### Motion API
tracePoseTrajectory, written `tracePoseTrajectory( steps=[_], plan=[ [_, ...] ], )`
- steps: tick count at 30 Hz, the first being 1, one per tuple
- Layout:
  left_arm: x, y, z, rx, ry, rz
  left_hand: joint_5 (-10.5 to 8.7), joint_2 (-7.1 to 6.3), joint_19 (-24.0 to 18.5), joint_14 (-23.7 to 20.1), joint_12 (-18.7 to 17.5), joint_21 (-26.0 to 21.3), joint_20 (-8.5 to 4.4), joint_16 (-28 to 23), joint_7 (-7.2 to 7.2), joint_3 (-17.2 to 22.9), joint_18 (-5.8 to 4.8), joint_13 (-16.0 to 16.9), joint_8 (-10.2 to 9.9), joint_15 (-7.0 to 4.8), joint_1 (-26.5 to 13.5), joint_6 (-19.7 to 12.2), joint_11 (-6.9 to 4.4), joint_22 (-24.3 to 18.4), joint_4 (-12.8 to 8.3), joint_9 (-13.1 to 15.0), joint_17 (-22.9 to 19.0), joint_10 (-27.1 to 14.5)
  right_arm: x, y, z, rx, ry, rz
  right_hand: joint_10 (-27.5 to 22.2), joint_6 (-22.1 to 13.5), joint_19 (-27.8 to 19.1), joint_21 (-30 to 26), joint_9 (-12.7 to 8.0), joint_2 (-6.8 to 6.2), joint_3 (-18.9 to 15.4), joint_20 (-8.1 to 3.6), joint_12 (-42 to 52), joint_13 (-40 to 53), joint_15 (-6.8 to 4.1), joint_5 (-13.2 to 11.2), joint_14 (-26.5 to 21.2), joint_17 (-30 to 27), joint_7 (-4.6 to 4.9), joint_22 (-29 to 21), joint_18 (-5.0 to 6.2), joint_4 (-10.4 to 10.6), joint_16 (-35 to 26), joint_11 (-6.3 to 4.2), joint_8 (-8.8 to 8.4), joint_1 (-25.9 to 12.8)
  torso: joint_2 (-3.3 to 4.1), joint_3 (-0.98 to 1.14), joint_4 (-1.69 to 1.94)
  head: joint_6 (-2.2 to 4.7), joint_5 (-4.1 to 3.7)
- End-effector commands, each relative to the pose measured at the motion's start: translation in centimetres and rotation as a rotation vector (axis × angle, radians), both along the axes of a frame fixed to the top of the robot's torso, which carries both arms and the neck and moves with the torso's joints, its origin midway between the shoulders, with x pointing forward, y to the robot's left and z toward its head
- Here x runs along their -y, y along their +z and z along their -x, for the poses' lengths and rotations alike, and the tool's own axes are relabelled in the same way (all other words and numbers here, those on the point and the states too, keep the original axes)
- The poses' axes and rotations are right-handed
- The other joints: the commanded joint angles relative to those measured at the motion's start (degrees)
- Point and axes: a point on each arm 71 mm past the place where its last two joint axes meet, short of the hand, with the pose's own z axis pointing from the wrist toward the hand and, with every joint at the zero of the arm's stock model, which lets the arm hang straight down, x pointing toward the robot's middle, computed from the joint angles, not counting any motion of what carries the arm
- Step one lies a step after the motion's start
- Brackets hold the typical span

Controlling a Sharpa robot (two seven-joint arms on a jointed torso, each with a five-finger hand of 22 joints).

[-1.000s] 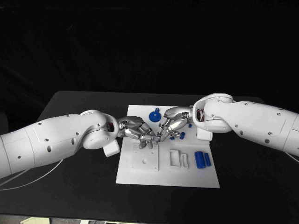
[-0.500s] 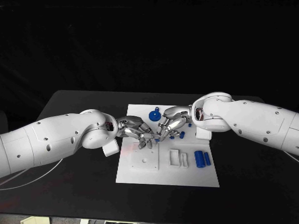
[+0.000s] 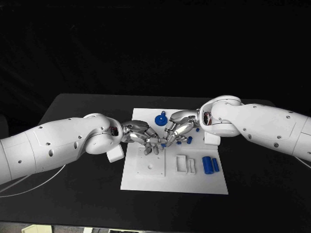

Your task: Assemble the parts on the task board

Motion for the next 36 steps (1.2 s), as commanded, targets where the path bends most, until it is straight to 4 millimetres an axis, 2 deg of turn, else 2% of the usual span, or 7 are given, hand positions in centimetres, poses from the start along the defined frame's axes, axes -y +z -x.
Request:
tracePoseTrajectory(
  steps=[1,5,15,25,34,35,36],
  plan=[
    [0.85,0.33,0.31,-0.012,-0.032,0.043,-0.03,0.54,-0.5,-0.4,-0.2,0.2,-3.12,0.4,-0.08,0.5,0.12,0.0,-0.3,-0.17,1.2,-0.2,-0.08,1.3,-0.1,0.0,0.0,-0.2,-0.52,0.0,0.3,-0.016,0.023,-0.013,-0.5,-0.1,-0.5,0.4,0.0,0.65,-0.2,-0.07,0.4,0.1,-0.01,0.2,-0.4,0.1,0.41,0.1,2.58,0.0,0.3,-0.07,0.26,0.1,0.0,0.02,0.0,-0.03,-0.05],
    [0.91,0.33,0.3,-0.011,-0.033,0.043,-0.38,1.89,-0.8,-0.6,-0.2,0.5,-3.06,0.6,-0.08,1.7,0.09,0.1,-0.2,-0.16,5.1,-0.3,-0.08,1.3,-1.5,0.1,0.0,-0.2,-0.61,0.01,0.35,-0.018,0.027,-0.015,-0.5,-0.1,-0.5,0.4,0.0,0.66,-0.3,-0.06,0.4,0.1,0.0,0.2,-0.4,0.1,0.42,0.1,2.58,0.0,0.3,-0.07,0.26,0.1,-0.01,0.01,0.0,-0.07,-0.04],
    [0.97,0.32,0.24,-0.017,-0.031,0.052,-5.58,5.12,-1.1,-0.6,-0.2,0.7,-3.09,0.7,-0.27,1.9,-0.08,0.3,0.1,-0.28,9.4,0.2,-0.35,1.2,-2.8,0.3,0.0,0.1,-0.8,0.01,0.48,-0.027,0.036,-0.02,-0.5,-0.2,-0.5,0.4,0.0,0.73,-0.3,-0.04,0.4,0.1,0.01,0.2,-0.5,0.1,0.43,0.1,2.58,0.0,0.3,-0.06,0.24,0.1,0.0,0.03,-0.06,-0.1,0.0],
    [1.1,0.39,0.22,-0.023,-0.021,0.079,-5.31,8.15,-1.6,-0.8,-0.4,0.7,-3.2,0.9,-1.35,1.1,-0.27,0.2,0.6,-0.41,10.6,1.1,-0.72,1.3,-3.2,0.6,0.1,0.6,-0.81,0.02,0.33,-0.018,0.022,-0.018,-0.5,-0.2,-0.6,0.4,0.0,0.77,-0.4,-0.03,0.4,0.2,0.02,0.3,-0.5,0.1,0.44,0.1,2.58,0.0,0.3,-0.04,0.22,0.1,0.0,0.01,0.01,-0.13,-0.08],
    [1.33,0.45,0.3,-0.032,0.046,0.132,-3.25,8.68,-1.9,-1.0,-0.3,0.8,-3.25,1.0,-1.59,0.0,-0.38,0.3,0.9,-0.46,10.8,1.8,-0.89,1.3,-4.0,0.8,0.1,1.2,-0.84,0.04,0.07,-0.002,0.004,-0.027,-0.6,-0.2,-0.6,0.4,0.0,0.73,-0.4,-0.01,0.3,0.2,0.03,0.3,-0.5,0.1,0.46,0.1,2.58,0.0,0.3,-0.03,0.2,0.0,-0.01,0.01,-0.03,-0.17,-0.06],
    [1.35,0.43,0.31,-0.033,0.054,0.137,10.8,6.41,-3.0,-1.7,1.7,0.6,-2.89,1.4,-2.62,-0.6,-0.73,1.4,3.0,-0.22,10.1,5.1,-2.05,1.3,-5.4,2.1,0.5,4.4,-0.84,0.05,0.06,-0.001,0.003,-0.027,-0.6,-0.3,-0.6,0.4,0.0,0.74,-0.4,-0.01,0.3,0.2,0.03,0.3,-0.5,0.1,0.46,0.1,2.58,0.0,0.3,-0.03,0.19,0.0,-0.01,0.01,-0.03,-0.17,-0.06],
    [1.39,0.45,0.29,-0.03,0.064,0.143,12.37,7.03,-3.1,-2.0,2.1,0.9,-3.04,1.8,-2.85,-1.4,-0.66,1.8,3.3,-0.3,8.9,5.7,-2.28,1.3,-7.1,2.5,0.7,5.0,-0.86,0.05,0.06,-0.001,0.004,-0.028,-0.6,-0.3,-0.6,0.4,0.0,0.75,-0.4,-0.01,0.3,0.2,0.04,0.3,-0.5,0.1,0.47,0.1,2.58,0.0,0.3,-0.02,0.18,0.0,0.0,0.02,-0.02,-0.18,-0.03]
  ],
)
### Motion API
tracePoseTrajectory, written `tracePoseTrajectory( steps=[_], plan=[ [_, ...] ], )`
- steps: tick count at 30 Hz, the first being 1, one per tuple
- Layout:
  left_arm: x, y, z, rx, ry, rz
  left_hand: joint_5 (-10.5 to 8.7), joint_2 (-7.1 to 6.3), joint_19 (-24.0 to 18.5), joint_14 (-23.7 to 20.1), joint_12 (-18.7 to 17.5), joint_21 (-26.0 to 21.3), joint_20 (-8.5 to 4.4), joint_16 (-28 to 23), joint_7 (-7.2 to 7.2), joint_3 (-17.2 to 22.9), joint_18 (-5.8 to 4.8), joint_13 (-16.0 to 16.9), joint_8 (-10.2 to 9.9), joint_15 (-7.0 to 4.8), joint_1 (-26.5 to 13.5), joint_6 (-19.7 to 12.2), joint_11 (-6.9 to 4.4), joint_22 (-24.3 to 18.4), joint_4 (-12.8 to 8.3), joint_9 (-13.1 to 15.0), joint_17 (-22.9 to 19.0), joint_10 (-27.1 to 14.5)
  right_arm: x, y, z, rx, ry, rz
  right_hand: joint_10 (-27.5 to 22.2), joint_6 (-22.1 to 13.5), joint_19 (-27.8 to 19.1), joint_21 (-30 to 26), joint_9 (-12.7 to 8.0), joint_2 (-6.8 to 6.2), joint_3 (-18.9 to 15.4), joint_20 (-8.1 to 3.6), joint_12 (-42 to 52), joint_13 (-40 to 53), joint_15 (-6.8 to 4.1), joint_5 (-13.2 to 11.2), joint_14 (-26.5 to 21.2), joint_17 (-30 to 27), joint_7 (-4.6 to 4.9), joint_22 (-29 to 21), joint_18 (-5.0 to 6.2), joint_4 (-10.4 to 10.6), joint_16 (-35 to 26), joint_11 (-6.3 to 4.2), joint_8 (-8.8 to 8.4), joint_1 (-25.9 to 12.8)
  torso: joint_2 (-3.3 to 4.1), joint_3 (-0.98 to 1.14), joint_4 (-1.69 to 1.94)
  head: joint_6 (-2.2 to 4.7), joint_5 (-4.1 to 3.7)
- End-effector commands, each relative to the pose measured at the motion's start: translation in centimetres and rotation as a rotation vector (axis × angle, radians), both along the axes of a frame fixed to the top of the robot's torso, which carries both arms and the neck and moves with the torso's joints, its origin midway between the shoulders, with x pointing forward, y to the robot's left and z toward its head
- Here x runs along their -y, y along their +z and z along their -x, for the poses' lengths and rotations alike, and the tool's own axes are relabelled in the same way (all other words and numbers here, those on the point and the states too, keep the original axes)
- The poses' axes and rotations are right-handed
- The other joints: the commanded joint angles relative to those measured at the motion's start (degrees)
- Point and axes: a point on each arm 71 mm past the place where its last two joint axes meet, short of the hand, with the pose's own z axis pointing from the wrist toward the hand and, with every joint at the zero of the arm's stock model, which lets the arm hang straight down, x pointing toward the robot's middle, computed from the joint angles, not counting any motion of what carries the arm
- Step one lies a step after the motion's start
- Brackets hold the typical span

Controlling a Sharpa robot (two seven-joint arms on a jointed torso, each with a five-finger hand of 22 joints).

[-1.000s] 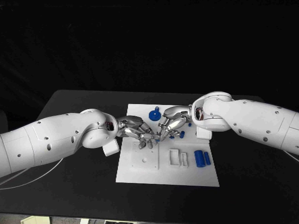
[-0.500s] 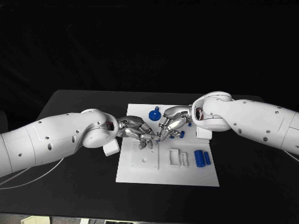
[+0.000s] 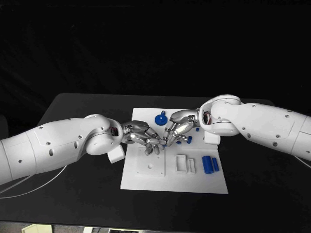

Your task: Assemble the parts on the task board

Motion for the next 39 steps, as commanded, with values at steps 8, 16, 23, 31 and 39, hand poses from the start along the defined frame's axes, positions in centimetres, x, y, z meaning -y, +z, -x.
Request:
tracePoseTrajectory(
  steps=[8,16,23,31,39],
  plan=[
    [1.39,0.64,0.27,0.005,0.031,0.101,7.58,-3.02,2.0,0.2,3.3,3.5,-4.92,4.5,-2.53,32.9,-1.22,4.7,2.1,-1.44,-38.1,7.7,-3.54,1.3,-27.6,4.3,1.5,7.6,-0.92,0.25,0.19,0.015,0.005,-0.048,-0.6,-0.1,-0.3,0.4,0.1,0.52,-0.4,0.12,0.3,0.1,-0.15,0.2,-0.4,0.1,0.32,0.0,2.59,0.2,0.3,0.06,0.36,0.0,0.04,-0.03,0.04,-0.01,-0.04],
    [1.59,0.54,0.59,0.0,-0.003,0.096,9.55,-4.04,2.1,0.4,3.5,4.6,-5.27,5.5,-2.97,37.3,-1.14,5.6,2.2,-1.76,-40.8,8.6,-3.9,1.3,-27.9,5.3,2.0,8.5,-0.69,0.28,-0.02,0.016,-0.01,-0.059,-0.6,-0.1,-0.3,0.4,0.1,0.59,-0.4,0.14,0.3,0.1,-0.14,0.2,-0.4,0.1,0.34,0.0,2.59,0.2,0.3,0.08,0.34,-0.1,0.01,-0.01,-0.01,-0.12,0.02],
    [1.58,0.59,0.59,0.002,0.001,0.105,9.26,-3.81,2.0,0.3,3.4,4.7,-5.26,5.5,-2.92,37.7,-1.18,5.7,2.1,-1.75,-41.3,8.5,-3.87,1.3,-27.9,5.4,2.0,8.4,-0.63,0.28,-0.15,0.021,-0.019,-0.06,-0.6,-0.1,-0.3,0.4,0.1,0.62,-0.4,0.15,0.3,0.1,-0.14,0.2,-0.4,0.1,0.35,0.0,2.59,0.2,0.3,0.09,0.33,-0.1,0.03,0.02,-0.01,0.0,0.07],
    [1.53,0.75,0.43,0.023,0.029,0.119,7.09,-5.32,2.2,0.1,3.1,5.1,-5.36,5.2,-2.76,38.6,-1.04,6.1,1.6,-1.81,-39.8,8.2,-3.83,1.2,-27.7,5.8,1.9,8.1,-0.65,0.15,-0.11,0.009,-0.012,-0.048,-0.6,-0.2,-0.4,0.4,0.1,0.66,-0.4,0.17,0.3,0.1,-0.13,0.2,-0.4,0.0,0.36,0.0,2.59,0.3,0.3,0.1,0.31,-0.1,0.03,-0.02,-0.02,0.1,-0.02],
    [1.31,0.89,0.09,0.058,0.088,0.118,4.05,-6.9,2.5,0.4,2.8,5.1,-5.33,5.1,-2.76,38.6,-1.03,6.4,1.3,-1.79,-37.0,8.4,-3.84,1.1,-26.9,6.3,1.8,8.3,-0.58,-0.05,-0.1,0.008,-0.019,-0.04,-0.7,-0.3,-0.5,0.3,0.1,0.58,-0.4,0.22,0.1,0.1,-0.08,0.3,-0.5,0.0,0.41,0.0,2.59,0.3,0.2,0.15,0.24,-0.2,0.02,0.0,0.02,0.07,0.01]
  ],
)
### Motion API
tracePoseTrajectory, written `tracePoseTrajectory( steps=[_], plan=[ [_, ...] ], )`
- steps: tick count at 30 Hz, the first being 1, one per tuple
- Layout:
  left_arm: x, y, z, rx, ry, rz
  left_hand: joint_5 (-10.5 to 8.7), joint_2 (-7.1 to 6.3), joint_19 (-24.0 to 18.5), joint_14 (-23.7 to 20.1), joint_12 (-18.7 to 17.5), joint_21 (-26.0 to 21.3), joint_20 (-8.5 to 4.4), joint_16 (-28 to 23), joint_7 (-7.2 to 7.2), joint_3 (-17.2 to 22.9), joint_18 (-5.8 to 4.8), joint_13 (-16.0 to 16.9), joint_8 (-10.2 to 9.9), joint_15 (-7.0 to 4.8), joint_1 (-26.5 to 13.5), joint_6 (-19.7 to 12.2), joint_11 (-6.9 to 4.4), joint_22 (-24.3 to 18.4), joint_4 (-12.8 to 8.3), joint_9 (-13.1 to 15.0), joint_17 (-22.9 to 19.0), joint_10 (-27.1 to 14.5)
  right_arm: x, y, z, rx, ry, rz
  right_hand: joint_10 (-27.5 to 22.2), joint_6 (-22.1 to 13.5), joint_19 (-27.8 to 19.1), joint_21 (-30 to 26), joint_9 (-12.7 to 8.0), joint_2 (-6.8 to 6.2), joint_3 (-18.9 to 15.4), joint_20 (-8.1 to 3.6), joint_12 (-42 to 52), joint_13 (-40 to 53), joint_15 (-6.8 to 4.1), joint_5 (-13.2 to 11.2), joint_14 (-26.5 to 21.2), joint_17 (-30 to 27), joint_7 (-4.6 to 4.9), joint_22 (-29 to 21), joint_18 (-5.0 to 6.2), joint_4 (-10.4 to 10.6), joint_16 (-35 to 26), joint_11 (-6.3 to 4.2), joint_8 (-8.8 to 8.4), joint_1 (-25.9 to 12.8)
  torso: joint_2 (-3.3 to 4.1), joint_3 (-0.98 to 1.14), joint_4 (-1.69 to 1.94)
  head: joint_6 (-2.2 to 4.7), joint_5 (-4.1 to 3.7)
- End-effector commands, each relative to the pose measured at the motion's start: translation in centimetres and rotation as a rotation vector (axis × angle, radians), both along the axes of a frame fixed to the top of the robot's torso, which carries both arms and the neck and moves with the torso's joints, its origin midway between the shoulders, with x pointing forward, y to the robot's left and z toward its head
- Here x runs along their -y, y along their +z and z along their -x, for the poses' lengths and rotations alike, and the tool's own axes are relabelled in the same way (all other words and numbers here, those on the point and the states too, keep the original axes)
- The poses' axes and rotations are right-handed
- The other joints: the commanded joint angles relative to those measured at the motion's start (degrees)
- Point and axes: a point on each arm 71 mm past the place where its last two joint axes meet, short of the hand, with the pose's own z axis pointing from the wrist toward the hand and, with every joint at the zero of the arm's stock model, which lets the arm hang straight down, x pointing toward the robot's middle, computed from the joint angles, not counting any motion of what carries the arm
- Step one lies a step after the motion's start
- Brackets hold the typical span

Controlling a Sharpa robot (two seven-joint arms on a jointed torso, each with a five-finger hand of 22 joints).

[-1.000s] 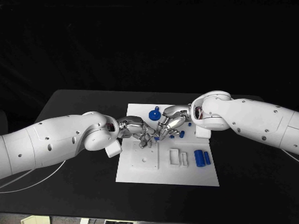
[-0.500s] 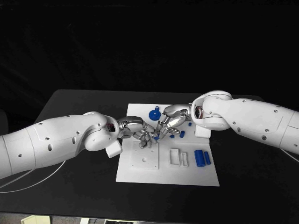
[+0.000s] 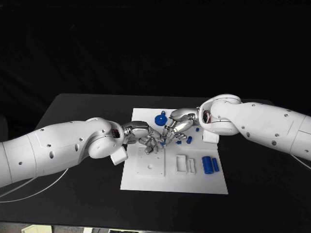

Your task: Assemble the parts on the task board

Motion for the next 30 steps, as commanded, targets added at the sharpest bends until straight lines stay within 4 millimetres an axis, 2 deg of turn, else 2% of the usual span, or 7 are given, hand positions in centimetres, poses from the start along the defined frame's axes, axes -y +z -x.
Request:
tracePoseTrajectory(
  steps=[1,4,6,11,14,23,30],
  plan=[
    [0.96,1.13,-0.16,0.05,0.029,0.087,-0.97,0.24,0.5,-0.5,-0.2,0.2,-4.98,-0.2,-3.11,-0.2,-0.23,0.2,-0.2,-1.03,1.2,3.8,-3.97,1.1,0.6,0.2,0.0,4.3,-0.67,-0.33,0.4,-0.002,0.005,-0.011,-0.4,0.1,-0.4,0.3,0.0,0.47,0.0,0.13,0.1,0.1,-0.14,0.4,-0.4,0.0,0.4,-0.1,2.59,0.4,0.2,0.11,-0.05,-0.3,-0.01,0.0,0.02,-0.05,0.04],
    [0.69,1.06,-0.3,0.068,0.045,0.058,-3.01,0.25,1.0,0.2,0.1,0.4,-5.16,0.2,-3.32,-0.6,-0.14,0.5,0.0,-1.29,1.7,4.3,-4.27,1.1,0.8,0.7,0.1,4.9,-0.5,-0.32,0.25,0.01,-0.012,-0.014,-0.4,0.0,-0.5,0.2,0.0,0.42,0.0,0.17,0.1,0.0,-0.11,0.7,-0.5,0.0,0.41,-0.1,2.59,0.4,0.1,0.12,-0.06,-0.3,-0.01,0.0,-0.03,-0.06,0.05],
    [0.61,1.02,-0.32,0.074,0.045,0.046,-3.28,0.33,1.4,0.7,0.4,0.7,-5.34,0.6,-3.5,-0.8,-0.07,0.8,0.3,-1.55,1.9,4.7,-4.56,1.2,0.8,1.1,0.3,5.4,-0.25,-0.33,0.08,0.023,-0.027,-0.012,-0.5,0.0,-0.6,0.2,0.0,0.36,0.0,0.24,-0.1,0.0,-0.06,1.0,-0.6,-0.1,0.44,-0.2,2.59,0.4,0.0,0.15,-0.11,-0.4,-0.01,0.01,-0.05,-0.11,0.08],
    [0.6,0.99,-0.29,0.085,0.049,0.026,-0.95,0.15,2.7,1.8,1.9,1.9,-6.07,2.1,-4.08,-1.1,0.09,2.1,1.1,-2.56,2.0,5.7,-5.38,1.3,0.3,3.0,1.0,6.4,0.31,-0.11,-0.48,0.051,-0.082,-0.043,-1.5,-1.4,-1.5,-0.7,-0.4,-0.29,-1.6,0.91,-1.3,-0.5,0.47,5.1,-1.7,-0.4,0.96,-0.7,2.59,1.6,-0.8,0.77,-0.95,-3.2,-0.05,0.03,-0.03,-0.04,0.02],
    [0.52,1.01,-0.36,0.09,0.06,0.026,-0.41,0.23,3.0,2.2,2.8,2.5,-6.45,2.9,-4.35,-1.3,0.09,2.9,1.6,-3.03,1.7,6.0,-5.72,1.3,0.1,4.3,1.3,6.7,0.22,-0.1,-0.45,0.052,-0.08,-0.045,-2.1,-1.8,-2.2,-1.1,-0.5,-0.4,-3.6,1.33,-1.7,-0.6,0.9,6.1,-2.5,-0.4,1.21,-0.9,2.59,1.5,-1.1,0.97,-1.18,-4.7,-0.03,0.02,-0.03,-0.03,0.0],
    [0.48,1.06,-0.36,0.093,0.065,0.031,0.97,0.21,2.9,2.1,3.6,3.1,-6.79,3.4,-4.47,-1.0,0.0,3.6,1.7,-3.33,1.5,5.9,-5.82,1.3,-0.1,5.7,1.4,6.4,0.11,-0.25,-0.41,0.105,-0.078,-0.038,-2.2,-1.5,-2.4,-1.4,-0.6,1.06,-2.0,1.46,-1.9,-0.8,1.1,4.8,-2.8,-0.4,1.13,-1.2,2.59,1.5,-1.0,0.81,-1.15,-3.1,-0.01,0.01,-0.01,0.21,0.04],
    [0.43,1.1,-0.45,0.099,0.076,0.035,1.35,0.24,2.8,2.0,3.7,3.2,-6.83,3.4,-4.46,-1.0,-0.07,3.8,1.6,-3.33,1.4,5.9,-5.78,1.3,-0.1,6.0,1.4,6.2,-0.17,-0.56,-0.08,0.096,-0.056,-0.033,-1.7,-1.1,-2.0,-1.1,-0.6,1.7,0.6,1.5,-1.9,-1.0,1.11,1.3,-2.5,-0.5,0.99,-1.3,2.59,1.8,-0.8,0.7,-1.05,-2.2,-0.02,-0.02,0.06,0.25,-0.03]
  ],
)
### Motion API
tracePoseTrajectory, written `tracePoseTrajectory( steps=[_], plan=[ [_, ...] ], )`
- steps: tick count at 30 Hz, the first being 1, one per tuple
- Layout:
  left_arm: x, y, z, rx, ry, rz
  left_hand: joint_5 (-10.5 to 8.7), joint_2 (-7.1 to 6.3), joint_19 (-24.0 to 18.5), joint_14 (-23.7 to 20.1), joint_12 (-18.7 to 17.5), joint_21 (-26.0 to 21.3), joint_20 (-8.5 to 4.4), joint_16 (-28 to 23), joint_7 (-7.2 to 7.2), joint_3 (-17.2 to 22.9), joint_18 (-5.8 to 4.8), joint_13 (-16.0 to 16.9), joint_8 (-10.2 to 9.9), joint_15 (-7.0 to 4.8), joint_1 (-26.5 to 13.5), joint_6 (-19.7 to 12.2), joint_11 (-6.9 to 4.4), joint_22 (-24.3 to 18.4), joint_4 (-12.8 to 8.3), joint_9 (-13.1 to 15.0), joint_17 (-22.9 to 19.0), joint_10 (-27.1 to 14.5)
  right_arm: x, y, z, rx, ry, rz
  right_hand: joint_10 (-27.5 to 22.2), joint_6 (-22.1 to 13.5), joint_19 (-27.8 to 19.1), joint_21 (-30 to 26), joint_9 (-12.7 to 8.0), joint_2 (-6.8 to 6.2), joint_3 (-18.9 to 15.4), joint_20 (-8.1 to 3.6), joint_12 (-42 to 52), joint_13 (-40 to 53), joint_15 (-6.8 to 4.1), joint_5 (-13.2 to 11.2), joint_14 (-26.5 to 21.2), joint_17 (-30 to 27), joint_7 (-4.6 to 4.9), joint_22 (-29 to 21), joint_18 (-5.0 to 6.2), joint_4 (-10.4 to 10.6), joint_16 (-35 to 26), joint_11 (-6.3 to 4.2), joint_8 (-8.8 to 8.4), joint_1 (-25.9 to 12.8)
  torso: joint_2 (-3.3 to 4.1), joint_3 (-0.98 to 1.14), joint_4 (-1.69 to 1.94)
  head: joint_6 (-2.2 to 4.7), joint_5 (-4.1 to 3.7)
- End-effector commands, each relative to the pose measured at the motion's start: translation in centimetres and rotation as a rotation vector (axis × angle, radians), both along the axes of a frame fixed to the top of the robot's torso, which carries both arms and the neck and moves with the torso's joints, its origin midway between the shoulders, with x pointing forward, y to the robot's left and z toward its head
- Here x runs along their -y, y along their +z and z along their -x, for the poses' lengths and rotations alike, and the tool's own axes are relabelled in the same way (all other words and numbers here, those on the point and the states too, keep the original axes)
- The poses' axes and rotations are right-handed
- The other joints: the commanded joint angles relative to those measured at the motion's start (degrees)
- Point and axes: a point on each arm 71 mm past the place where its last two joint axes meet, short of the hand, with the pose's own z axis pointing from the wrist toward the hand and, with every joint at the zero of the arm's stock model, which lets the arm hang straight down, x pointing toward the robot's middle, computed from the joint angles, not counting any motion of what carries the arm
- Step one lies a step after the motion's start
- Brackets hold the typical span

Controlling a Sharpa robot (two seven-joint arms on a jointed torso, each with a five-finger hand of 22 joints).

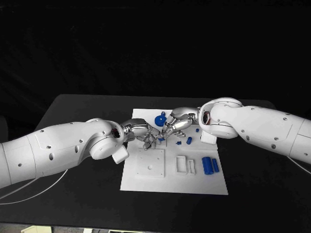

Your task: Assemble the parts on the task board

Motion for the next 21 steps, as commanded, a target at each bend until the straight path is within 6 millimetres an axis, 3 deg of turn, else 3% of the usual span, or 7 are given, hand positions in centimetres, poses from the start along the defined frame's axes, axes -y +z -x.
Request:
tracePoseTrajectory(
  steps=[1,21],
  plan=[
    [0.75,0.8,0.0,0.032,-0.011,0.054,0.42,0.05,-0.1,0.5,0.2,0.3,-5.82,0.3,-4.26,0.4,0.31,0.1,0.1,-2.46,0.1,4.0,-5.08,1.3,-0.3,0.1,0.1,4.7,-0.45,-0.34,0.36,0.018,0.02,0.005,0.2,0.3,-0.1,0.0,0.1,0.4,0.3,0.19,-0.3,-0.1,0.09,-0.3,-0.3,-0.1,-0.11,-0.1,2.52,0.0,0.0,-0.22,0.31,0.4,0.01,-0.03,0.09,0.02,-0.01],
    [0.36,0.75,-0.29,0.055,0.022,0.026,0.79,0.09,-0.2,0.4,0.3,0.4,-5.88,0.4,-4.26,0.5,0.26,0.2,0.0,-2.45,0.1,4.0,-5.04,1.2,-0.3,0.4,0.1,4.5,-0.73,-0.67,0.82,0.0,0.033,-0.013,0.3,0.4,-0.1,0.1,0.1,0.66,1.2,0.22,-0.3,-0.1,0.09,-1.8,-0.2,-0.1,-0.12,-0.1,2.52,-0.1,0.1,-0.22,0.29,0.3,0.03,0.01,0.05,-0.01,0.07]
  ],
)
